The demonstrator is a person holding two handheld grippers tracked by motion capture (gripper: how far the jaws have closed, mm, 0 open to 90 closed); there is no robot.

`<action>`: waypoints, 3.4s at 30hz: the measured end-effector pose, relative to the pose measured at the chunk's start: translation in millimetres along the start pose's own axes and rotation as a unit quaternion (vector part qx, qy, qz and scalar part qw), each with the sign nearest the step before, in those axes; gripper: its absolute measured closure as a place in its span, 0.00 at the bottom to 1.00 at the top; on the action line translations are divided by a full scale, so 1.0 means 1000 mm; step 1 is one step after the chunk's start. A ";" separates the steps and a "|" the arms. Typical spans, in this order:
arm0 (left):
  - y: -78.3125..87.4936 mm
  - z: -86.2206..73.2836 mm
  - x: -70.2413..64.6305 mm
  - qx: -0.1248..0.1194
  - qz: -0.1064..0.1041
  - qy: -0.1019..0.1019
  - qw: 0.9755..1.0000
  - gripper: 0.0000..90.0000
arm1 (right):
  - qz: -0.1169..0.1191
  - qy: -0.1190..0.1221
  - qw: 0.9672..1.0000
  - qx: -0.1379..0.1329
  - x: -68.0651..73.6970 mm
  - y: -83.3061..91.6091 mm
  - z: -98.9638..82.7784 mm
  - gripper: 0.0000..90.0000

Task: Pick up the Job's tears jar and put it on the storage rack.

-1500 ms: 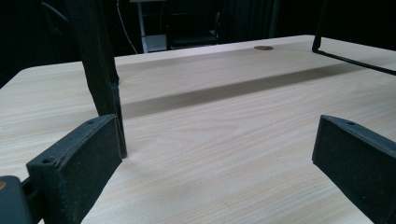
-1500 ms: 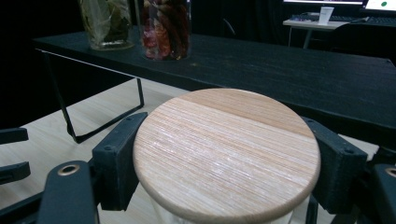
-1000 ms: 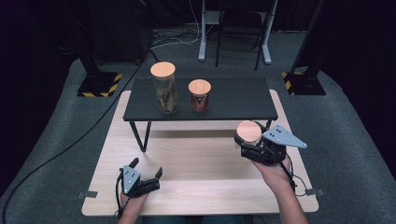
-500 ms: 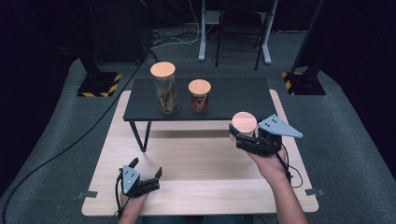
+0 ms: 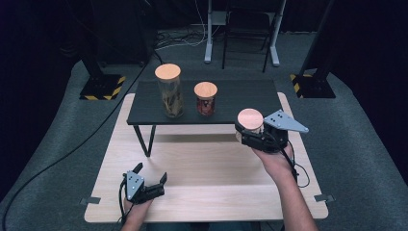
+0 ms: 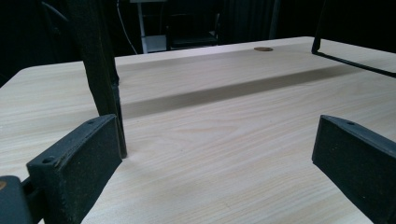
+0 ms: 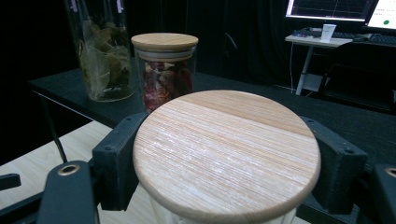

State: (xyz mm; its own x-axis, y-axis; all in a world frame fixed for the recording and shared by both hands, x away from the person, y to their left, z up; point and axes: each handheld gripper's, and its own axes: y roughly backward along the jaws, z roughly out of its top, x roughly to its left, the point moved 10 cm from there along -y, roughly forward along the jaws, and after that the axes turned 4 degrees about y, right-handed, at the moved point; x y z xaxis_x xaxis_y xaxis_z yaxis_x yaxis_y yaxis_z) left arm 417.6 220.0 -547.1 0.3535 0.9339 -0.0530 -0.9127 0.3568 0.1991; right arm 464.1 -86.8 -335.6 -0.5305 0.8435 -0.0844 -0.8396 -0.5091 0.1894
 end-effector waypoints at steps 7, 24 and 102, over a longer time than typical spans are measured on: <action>0.000 0.000 0.000 0.000 -0.001 0.001 1.000 0.01 | -0.004 -0.005 1.000 0.001 -0.003 -0.006 0.002 0.25; 0.000 0.000 0.000 -0.001 -0.002 0.003 1.000 0.01 | -0.022 -0.017 1.000 0.000 -0.012 -0.017 0.009 0.25; 0.001 0.000 -0.001 -0.002 -0.009 0.004 1.000 0.01 | -0.066 -0.052 0.996 0.029 -0.045 -0.077 0.018 0.25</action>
State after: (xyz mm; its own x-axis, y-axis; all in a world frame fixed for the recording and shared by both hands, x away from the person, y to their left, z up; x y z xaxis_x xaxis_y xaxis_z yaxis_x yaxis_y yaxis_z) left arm 416.8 219.5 -546.7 0.3691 0.9271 -0.0646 -0.9066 0.3745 0.1944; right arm 554.9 -82.2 -328.4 -0.3992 0.9168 -0.0113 -0.8913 -0.3852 0.2391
